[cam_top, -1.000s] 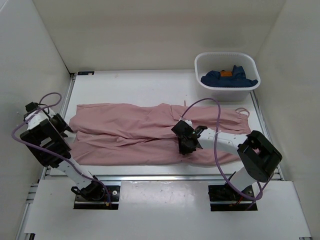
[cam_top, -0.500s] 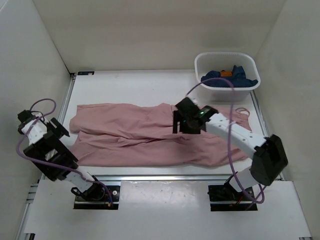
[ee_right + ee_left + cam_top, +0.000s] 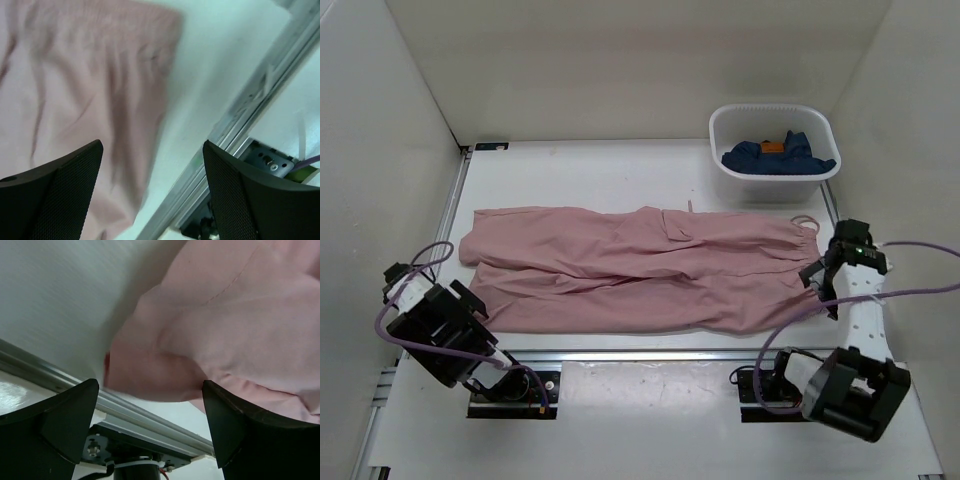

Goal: Fold and stack the trousers
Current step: Fold the trousers

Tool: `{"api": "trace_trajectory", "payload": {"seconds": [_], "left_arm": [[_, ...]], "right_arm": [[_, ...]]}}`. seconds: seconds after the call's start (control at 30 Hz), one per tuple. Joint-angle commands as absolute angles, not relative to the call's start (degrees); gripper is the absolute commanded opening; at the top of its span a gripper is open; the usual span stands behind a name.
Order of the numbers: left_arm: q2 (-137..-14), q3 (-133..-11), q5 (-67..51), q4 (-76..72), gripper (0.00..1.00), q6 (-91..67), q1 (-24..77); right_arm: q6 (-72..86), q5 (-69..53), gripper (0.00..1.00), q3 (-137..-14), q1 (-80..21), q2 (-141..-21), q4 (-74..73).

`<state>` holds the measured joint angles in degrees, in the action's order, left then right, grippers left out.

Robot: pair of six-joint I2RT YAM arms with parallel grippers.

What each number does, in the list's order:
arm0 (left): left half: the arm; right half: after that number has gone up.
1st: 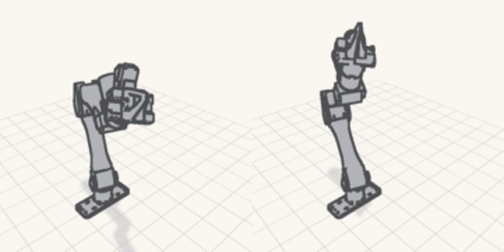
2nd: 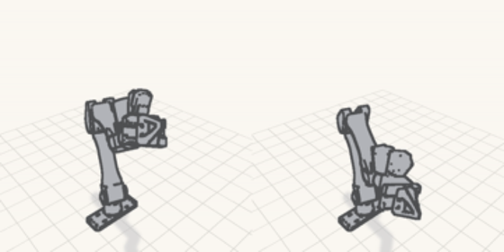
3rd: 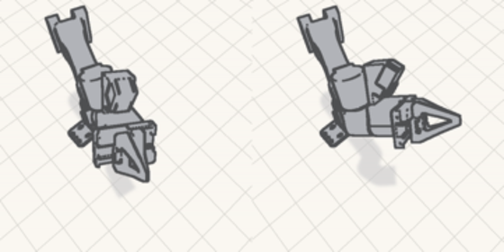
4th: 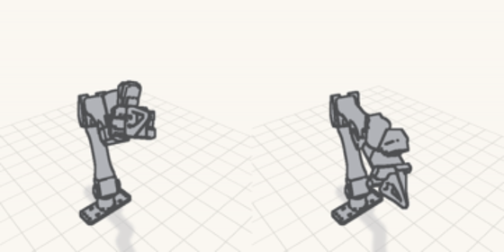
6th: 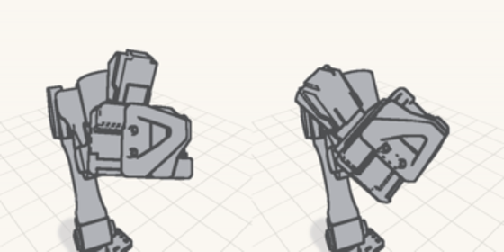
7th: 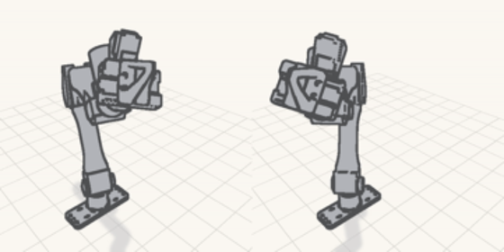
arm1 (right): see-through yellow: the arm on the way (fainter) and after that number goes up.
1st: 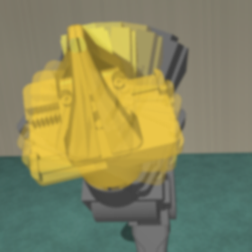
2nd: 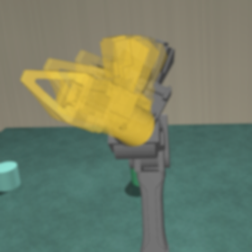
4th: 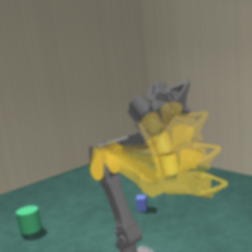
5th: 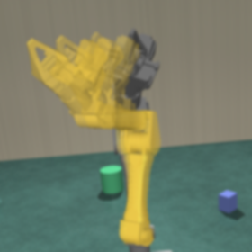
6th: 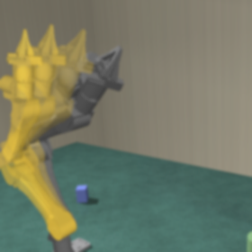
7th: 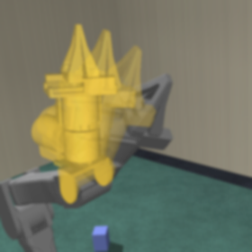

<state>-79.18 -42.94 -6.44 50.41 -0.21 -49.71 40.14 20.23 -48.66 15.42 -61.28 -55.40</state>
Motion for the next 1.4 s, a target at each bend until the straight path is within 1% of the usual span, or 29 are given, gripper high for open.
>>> {"api": "trace_trajectory", "payload": {"seconds": [0.0,0.13,0.2,0.23,0.27,0.3,0.33,0.37,0.4,0.43,0.5,0.6,0.67,0.73,0.8,0.87,0.9,0.93,0.97,1.0,1.03,1.07,1.13,1.2,1.23,1.27,1.37], "left_arm": [[-78.5,-39.9,-7.6,46.0,0.96,0.0,-49.1],[-82.4,-38.1,-5.4,39.9,0.96,0.0,-47.0],[-83.8,-39.7,-4.8,38.2,0.89,0.0,-46.5],[-85.1,-40.4,-4.8,37.5,0.74,0.0,-46.5],[-85.1,-41.2,-4.8,37.5,0.65,0.0,-46.5],[-85.8,-42.5,-4.8,37.5,0.55,0.0,-46.5],[-85.8,-43.1,-4.8,37.5,0.44,0.0,-46.5],[-85.8,-43.6,-4.3,37.5,0.26,0.0,-46.5],[-85.1,-44.1,-3.8,37.5,0.14,0.0,-47.2],[-84.6,-45.3,-2.8,37.5,0.14,0.0,-47.2],[-82.0,-46.4,-1.5,38.2,0.14,0.0,-49.5],[-78.9,-48.9,1.7,39.6,0.14,0.0,-52.2],[-77.7,-49.7,3.2,41.0,0.14,0.0,-52.7],[-77.7,-51.7,4.3,42.4,0.14,0.0,-53.4],[-77.7,-52.2,4.3,45.6,0.14,0.0,-53.4],[-77.7,-53.0,4.3,47.6,0.14,0.0,-53.4],[-79.1,-53.0,4.3,49.3,0.24,0.0,-53.4],[-79.7,-53.5,4.9,50.2,0.40,0.0,-53.4],[-80.3,-54.0,4.9,51.1,0.58,0.0,-53.4],[-80.9,-54.6,4.2,52.9,0.70,0.0,-53.4],[-80.9,-55.3,3.4,53.8,0.75,0.0,-53.4],[-80.9,-56.7,0.2,54.5,0.81,0.0,-53.4],[-78.8,-57.3,-3.2,55.8,0.83,0.0,-52.4],[-76.8,-55.9,-4.0,55.8,0.84,0.0,-46.7],[-76.1,-54.9,-4.0,55.3,0.86,0.0,-44.1],[-75.3,-52.2,-3.2,53.2,0.86,0.0,-39.1],[-74.6,-48.9,-1.5,46.0,0.89,0.0,-31.6]], "right_arm": [[34.5,14.8,0.85,-44.8,24.0,-64.7,-48.1],[33.9,14.2,0.85,-43.2,25.1,-72.4,-42.7],[33.9,13.6,0.81,-42.4,25.7,-75.9,-40.8],[34.5,13.6,0.69,-41.4,26.3,-76.5,-40.3],[35.1,13.6,0.62,-40.8,26.3,-77.1,-40.3],[35.1,13.6,0.58,-39.7,26.8,-77.1,-40.3],[35.8,13.6,0.50,-39.7,26.8,-76.3,-40.3],[35.8,13.6,0.30,-38.9,27.3,-75.7,-40.3],[35.8,14.1,0.20,-38.8,27.3,-74.8,-40.3],[35.8,14.7,0.12,-38.8,27.9,-72.6,-41.9],[36.4,16.3,0.00,-38.8,27.9,-69.5,-44.4],[38.8,18.1,0.00,-38.3,27.9,-59.4,-50.7],[43.3,18.7,0.00,-37.8,26.2,-56.9,-54.2],[46.4,16.4,0.00,-36.9,26.2,-54.8,-56.9],[50.9,16.4,0.00,-35.6,26.2,-53.2,-57.5],[53.8,17.2,0.06,-34.5,26.2,-52.6,-59.7],[56.3,18.1,0.20,-34.5,26.2,-52.6,-60.6],[57.3,19.2,0.36,-34.5,26.2,-52.6,-61.6],[57.3,21.2,0.55,-35.4,26.2,-52.6,-62.5],[57.3,22.1,0.69,-36.3,26.2,-52.6,-63.1],[57.3,23.1,0.79,-37.5,26.2,-52.6,-63.1],[56.6,23.9,0.81,-40.3,26.2,-52.6,-63.1],[52.9,25.1,0.82,-43.4,25.0,-53.3,-61.4],[48.1,24.6,0.82,-47.7,23.1,-55.3,-56.4],[46.5,24.6,0.82,-49.1,20.5,-56.1,-54.9],[43.3,23.7,0.82,-51.5,19.4,-57.9,-53.1],[39.5,20.3,0.82,-54.7,18.1,-62.9,-47.2]]}}
